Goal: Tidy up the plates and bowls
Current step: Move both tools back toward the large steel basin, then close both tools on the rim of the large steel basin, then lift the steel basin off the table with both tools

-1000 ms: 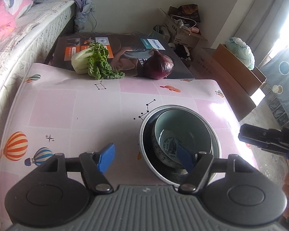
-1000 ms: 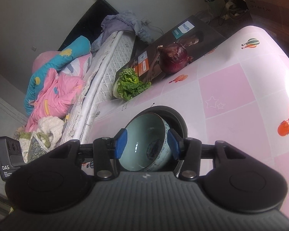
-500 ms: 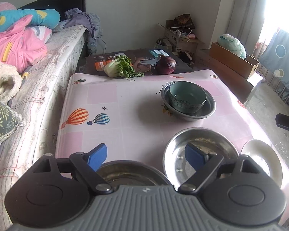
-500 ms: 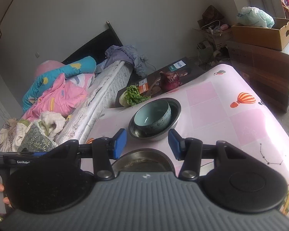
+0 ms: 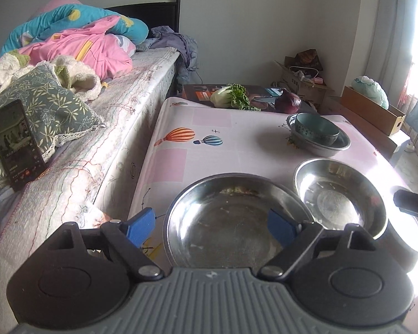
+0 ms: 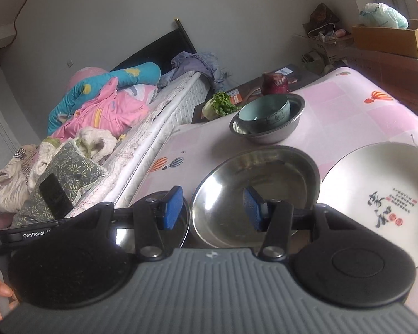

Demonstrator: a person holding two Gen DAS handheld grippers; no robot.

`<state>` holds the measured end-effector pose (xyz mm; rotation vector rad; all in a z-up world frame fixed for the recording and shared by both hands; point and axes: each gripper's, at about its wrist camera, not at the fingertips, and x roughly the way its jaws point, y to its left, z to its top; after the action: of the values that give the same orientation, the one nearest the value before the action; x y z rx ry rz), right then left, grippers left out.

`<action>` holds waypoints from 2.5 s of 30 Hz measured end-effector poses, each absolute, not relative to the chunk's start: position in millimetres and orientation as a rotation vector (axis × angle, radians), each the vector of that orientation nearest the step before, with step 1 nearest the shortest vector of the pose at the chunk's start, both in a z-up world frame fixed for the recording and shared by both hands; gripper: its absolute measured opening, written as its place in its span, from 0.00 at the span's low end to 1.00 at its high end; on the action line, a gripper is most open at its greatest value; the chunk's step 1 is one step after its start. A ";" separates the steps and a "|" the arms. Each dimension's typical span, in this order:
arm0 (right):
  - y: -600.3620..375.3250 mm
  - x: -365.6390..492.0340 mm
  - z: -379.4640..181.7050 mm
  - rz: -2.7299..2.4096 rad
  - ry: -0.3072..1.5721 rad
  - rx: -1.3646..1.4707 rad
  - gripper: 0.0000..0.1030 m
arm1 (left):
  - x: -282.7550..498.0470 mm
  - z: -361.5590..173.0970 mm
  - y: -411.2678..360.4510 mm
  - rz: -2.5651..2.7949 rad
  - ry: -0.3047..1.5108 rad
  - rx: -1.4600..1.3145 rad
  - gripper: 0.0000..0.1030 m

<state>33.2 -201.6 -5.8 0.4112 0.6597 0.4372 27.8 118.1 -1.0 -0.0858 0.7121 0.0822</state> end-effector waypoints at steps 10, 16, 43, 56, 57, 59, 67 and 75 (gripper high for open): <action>-144.1 35.9 -46.5 0.527 0.788 0.429 0.43 | 30.6 -39.2 141.0 0.157 0.746 -0.115 0.78; -131.2 52.9 -60.7 0.520 0.825 0.439 0.37 | 41.8 -55.0 150.4 0.158 0.773 -0.144 0.64; -108.7 82.9 -79.0 0.534 0.882 0.380 0.13 | 59.4 -74.2 156.6 0.110 0.869 -0.194 0.24; -128.4 53.4 -75.4 0.557 0.928 0.375 0.13 | 26.3 -70.8 148.4 0.010 0.921 -0.199 0.24; -130.9 49.7 -75.3 0.558 0.933 0.376 0.13 | 23.1 -70.4 147.3 0.000 0.926 -0.198 0.24; -134.3 43.7 -74.7 0.560 0.942 0.377 0.13 | 17.2 -69.6 144.9 -0.022 0.938 -0.200 0.24; -148.4 26.1 -74.7 0.567 0.962 0.393 0.16 | 2.0 -69.2 141.1 -0.080 0.958 -0.235 0.24; -150.2 31.2 -70.8 0.526 0.940 0.369 0.16 | 10.0 -65.9 136.1 -0.051 0.924 -0.180 0.41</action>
<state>31.2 -150.2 -70.8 0.3692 0.9398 0.5259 10.0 136.1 -65.9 -0.1796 0.9237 -0.0507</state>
